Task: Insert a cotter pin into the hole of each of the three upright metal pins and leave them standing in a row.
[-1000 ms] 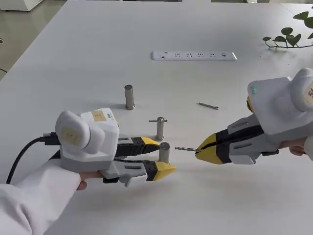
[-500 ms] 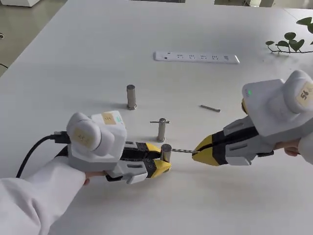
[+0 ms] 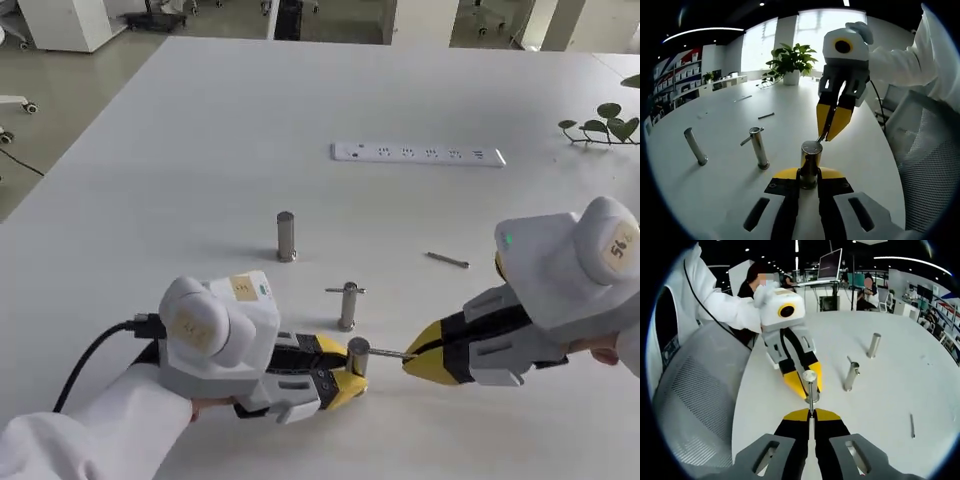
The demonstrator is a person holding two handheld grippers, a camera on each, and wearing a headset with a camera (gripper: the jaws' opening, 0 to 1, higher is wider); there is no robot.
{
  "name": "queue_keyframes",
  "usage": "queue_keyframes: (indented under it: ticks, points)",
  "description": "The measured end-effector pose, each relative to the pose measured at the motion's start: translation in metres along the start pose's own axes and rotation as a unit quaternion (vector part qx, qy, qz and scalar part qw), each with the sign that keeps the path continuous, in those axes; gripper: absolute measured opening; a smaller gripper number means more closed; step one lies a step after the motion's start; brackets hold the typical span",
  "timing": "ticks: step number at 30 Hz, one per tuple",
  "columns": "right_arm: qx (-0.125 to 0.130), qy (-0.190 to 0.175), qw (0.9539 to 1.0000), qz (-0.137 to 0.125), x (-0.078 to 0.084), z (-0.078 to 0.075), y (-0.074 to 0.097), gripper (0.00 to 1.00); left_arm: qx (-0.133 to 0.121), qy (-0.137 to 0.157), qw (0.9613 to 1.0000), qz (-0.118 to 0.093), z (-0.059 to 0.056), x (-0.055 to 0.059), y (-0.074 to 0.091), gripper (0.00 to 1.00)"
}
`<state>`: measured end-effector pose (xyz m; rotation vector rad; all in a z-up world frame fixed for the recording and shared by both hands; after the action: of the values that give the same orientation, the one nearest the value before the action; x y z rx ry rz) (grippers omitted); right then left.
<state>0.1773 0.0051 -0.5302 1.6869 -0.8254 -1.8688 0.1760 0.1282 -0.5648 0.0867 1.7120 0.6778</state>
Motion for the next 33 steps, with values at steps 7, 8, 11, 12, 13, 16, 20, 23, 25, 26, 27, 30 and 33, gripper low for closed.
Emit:
queue_keyframes:
  ticks: [7, 8, 11, 12, 13, 16, 20, 23, 25, 26, 27, 30, 33]
  points:
    - [-0.003, 0.003, 1.0000, 0.006, 0.001, -0.005, -0.001, 0.00, -0.001, 0.001, 1.0000, 0.003, 0.000, 0.000, 0.000, 0.11]
    - [-0.003, 0.008, 0.9999, 0.009, 0.001, -0.006, -0.001, 0.00, -0.001, 0.001, 1.0000, 0.004, 0.000, 0.000, 0.000, 0.11]
    - [-0.003, 0.006, 0.9999, 0.010, 0.002, -0.008, -0.004, 0.00, -0.002, 0.003, 1.0000, 0.005, 0.000, -0.001, 0.000, 0.11]
    - [-0.002, 0.007, 0.9999, 0.010, 0.003, -0.009, -0.005, 0.00, -0.002, 0.004, 1.0000, 0.004, 0.000, -0.001, 0.000, 0.11]
    - [-0.002, 0.007, 0.9999, 0.010, 0.003, -0.010, -0.005, 0.00, -0.002, 0.004, 1.0000, 0.005, 0.000, -0.001, 0.000, 0.11]
    - [-0.002, 0.004, 0.9999, 0.009, 0.004, -0.010, -0.007, 0.00, -0.001, 0.006, 1.0000, 0.004, 0.001, -0.001, 0.000, 0.12]
    - [-0.002, 0.008, 0.9999, 0.013, 0.002, -0.010, -0.007, 0.00, -0.001, 0.008, 1.0000, 0.005, 0.001, -0.001, -0.001, 0.12]
    - [-0.002, 0.014, 0.9997, 0.019, 0.001, -0.010, -0.008, 0.00, -0.001, 0.008, 1.0000, 0.006, 0.001, 0.000, -0.001, 0.12]
    - [-0.005, 0.017, 0.9998, 0.006, -0.004, -0.008, -0.009, 0.00, -0.001, 0.008, 0.9999, 0.006, 0.001, 0.000, -0.002, 0.12]
    - [-0.008, 0.019, 0.9998, 0.004, -0.008, -0.005, -0.011, 0.00, 0.000, 0.009, 0.9999, 0.005, 0.001, -0.001, -0.003, 0.12]
    - [-0.005, 0.025, 0.9997, 0.008, -0.009, -0.005, -0.013, 0.00, 0.003, 0.008, 1.0000, 0.005, -0.001, -0.001, -0.003, 0.12]
    - [-0.009, 0.024, 0.9997, 0.004, -0.015, -0.005, -0.019, 0.00, 0.006, 0.008, 0.9999, 0.006, -0.003, -0.002, -0.006, 0.12]
    - [-0.010, 0.035, 0.9993, 0.007, -0.021, -0.003, -0.021, 0.00, 0.005, 0.004, 0.9999, 0.008, -0.003, -0.002, -0.006, 0.12]
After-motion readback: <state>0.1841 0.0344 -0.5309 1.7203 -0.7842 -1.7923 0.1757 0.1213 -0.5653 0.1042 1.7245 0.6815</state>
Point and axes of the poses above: the centre of the closed fingertips' face, and the gripper's own axes: y roughly backward along the fingers, z roughly to its left, x roughly out of its underside, the point moved 6 cm from there along y, roughly backward along the fingers, and after that the axes turned 2 degrees about z, right-handed, at the moved point
